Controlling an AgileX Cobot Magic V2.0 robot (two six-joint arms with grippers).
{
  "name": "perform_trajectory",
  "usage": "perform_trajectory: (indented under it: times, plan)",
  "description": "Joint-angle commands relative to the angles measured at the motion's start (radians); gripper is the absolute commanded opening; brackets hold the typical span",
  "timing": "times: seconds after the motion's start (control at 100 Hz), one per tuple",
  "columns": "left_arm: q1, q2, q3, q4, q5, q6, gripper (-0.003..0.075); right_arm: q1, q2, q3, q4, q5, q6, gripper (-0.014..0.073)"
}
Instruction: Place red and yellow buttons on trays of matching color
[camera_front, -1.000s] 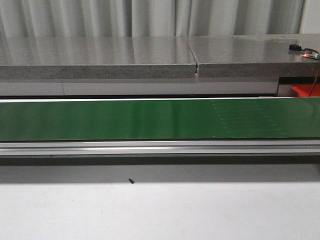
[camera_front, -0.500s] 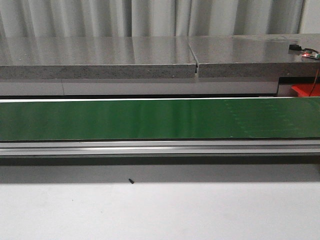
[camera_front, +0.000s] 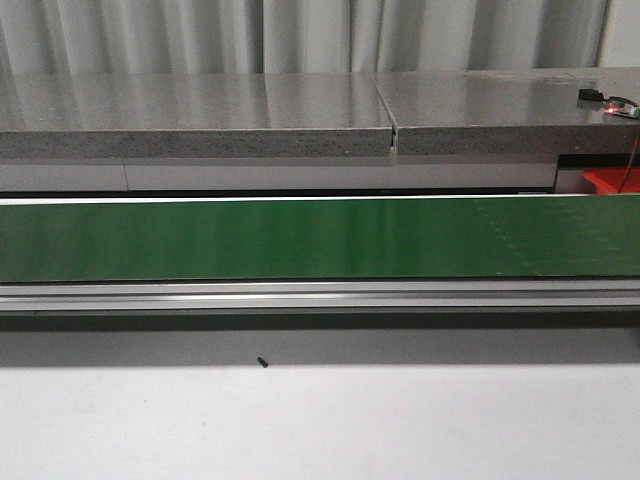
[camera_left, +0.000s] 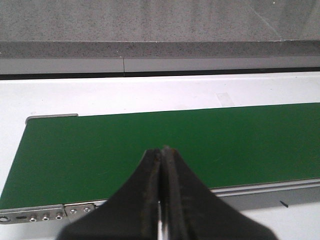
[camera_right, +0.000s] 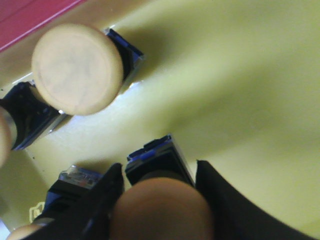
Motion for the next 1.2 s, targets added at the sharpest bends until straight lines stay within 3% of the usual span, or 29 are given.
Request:
perform_trajectory:
  times: [0.0, 0.46, 0.53, 0.66, 0.75, 1.05, 1.19]
  plan:
    - [-0.009, 0.002, -0.027, -0.024, -0.067, -0.001, -0.002, -0.002, -0.027, -0.022, 0.012, -0.027, -0.01, 0.0234]
    - [-0.009, 0.002, -0.027, -0.024, -0.067, -0.001, -0.002, -0.001, 0.012, -0.022, 0.033, -0.043, -0.011, 0.025]
    - [-0.009, 0.002, -0.027, -0.024, -0.067, -0.001, -0.002, -0.001, 0.012, -0.022, 0.033, -0.042, -0.011, 0.0322]
    - [-0.009, 0.002, -0.027, -0.024, -0.067, -0.001, -0.002, -0.001, 0.012, -0.022, 0.033, -0.04, -0.011, 0.0552]
    - [-0.009, 0.002, -0.027, -0.024, -0.067, -0.001, -0.002, -0.001, 0.006, -0.023, 0.033, -0.04, -0.011, 0.0631]
    - [-0.009, 0.002, -0.027, -0.024, -0.067, -0.001, -0.002, 0.0, -0.117, -0.025, 0.04, -0.108, -0.011, 0.0633]
    - [-0.009, 0.002, -0.027, -0.024, -0.067, -0.001, -0.002, 0.058, -0.199, -0.025, 0.046, -0.145, -0.012, 0.0633]
